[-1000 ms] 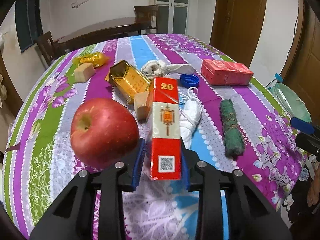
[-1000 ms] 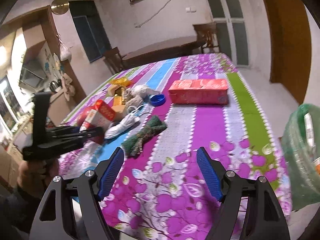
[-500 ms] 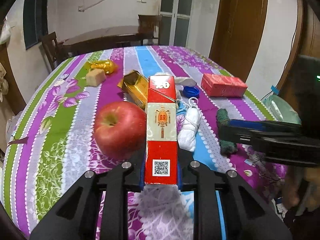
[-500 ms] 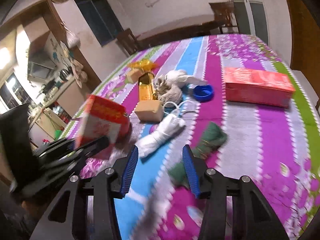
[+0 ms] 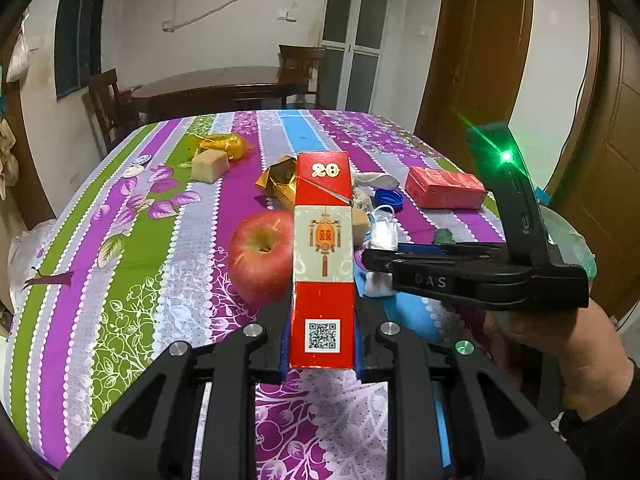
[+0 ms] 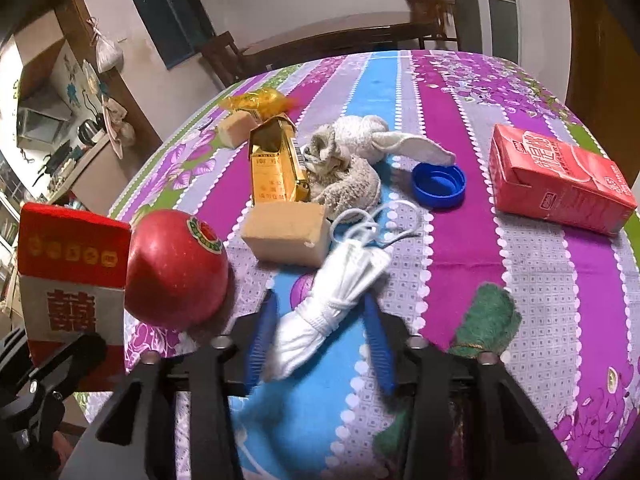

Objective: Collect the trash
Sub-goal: 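Grasp the tan sponge block with the right tool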

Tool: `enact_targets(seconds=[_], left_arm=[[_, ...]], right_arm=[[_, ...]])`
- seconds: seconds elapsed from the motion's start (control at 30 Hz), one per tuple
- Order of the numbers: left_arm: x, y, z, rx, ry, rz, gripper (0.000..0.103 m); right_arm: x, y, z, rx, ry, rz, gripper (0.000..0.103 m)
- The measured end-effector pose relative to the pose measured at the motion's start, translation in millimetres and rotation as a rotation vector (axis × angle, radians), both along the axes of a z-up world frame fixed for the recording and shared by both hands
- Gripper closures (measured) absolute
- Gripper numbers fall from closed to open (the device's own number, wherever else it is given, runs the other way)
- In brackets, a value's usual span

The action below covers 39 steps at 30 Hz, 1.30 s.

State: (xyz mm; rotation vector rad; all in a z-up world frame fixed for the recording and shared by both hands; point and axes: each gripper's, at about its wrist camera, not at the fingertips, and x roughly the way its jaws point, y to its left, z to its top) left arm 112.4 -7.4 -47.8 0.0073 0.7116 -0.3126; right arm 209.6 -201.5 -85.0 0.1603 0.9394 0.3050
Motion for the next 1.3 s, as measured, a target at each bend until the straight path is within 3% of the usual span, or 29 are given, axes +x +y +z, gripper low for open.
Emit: enact_targets(seconds=[0.17,0.47,0.7,0.83,0.97,1.03,1.13,1.27,1.3], left_arm=[[-2.4,3.8,1.6,-0.002,-0.012,0.010,0.083],[-8.4,-6.0,9.3,-0.002,-0.049,0.007,0.083],[-22.0,-20.5,33.2,0.014,-0.163,0.050,0.083],[-25.0,-26.2,39.8,0.021,-0.181,0.048,0.083],[-29.1,-24.6,45.2,0.018,-0.189,0.054,0.083],[-32.5,-22.5,48.5,0.014,-0.198,0.059,0.083],[-33.0,-18.5,48.5,0.011,-0.192,0.066,0.083],[-30.1,-17.4,46.2,-0.001,-0.171,0.061,0.083],[-29.7,-16.8,45.2,-0.004,-0.166,0.059,0.083]], right_arm=[[-27.2,5.0,12.4,-0.050,-0.100,0.014,0.080],[-106.0,-3.8,64.4,-0.139,-0.375,-0.032,0.080],[-154.6,-11.1,99.8,-0.174,-0.514,-0.067,0.080],[-158.5,-21.5,107.9,-0.104,-0.508,-0.044,0.080],[-125.6,-47.2,94.2,0.019,-0.351,-0.031,0.080],[-123.6,-53.0,94.0,0.057,-0.352,-0.043,0.084],[-129.4,-54.8,98.3,-0.015,-0.376,-0.057,0.096],[-117.7,-59.4,86.8,-0.050,-0.313,-0.061,0.094],[-113.8,-60.5,80.4,-0.052,-0.287,-0.048,0.085]])
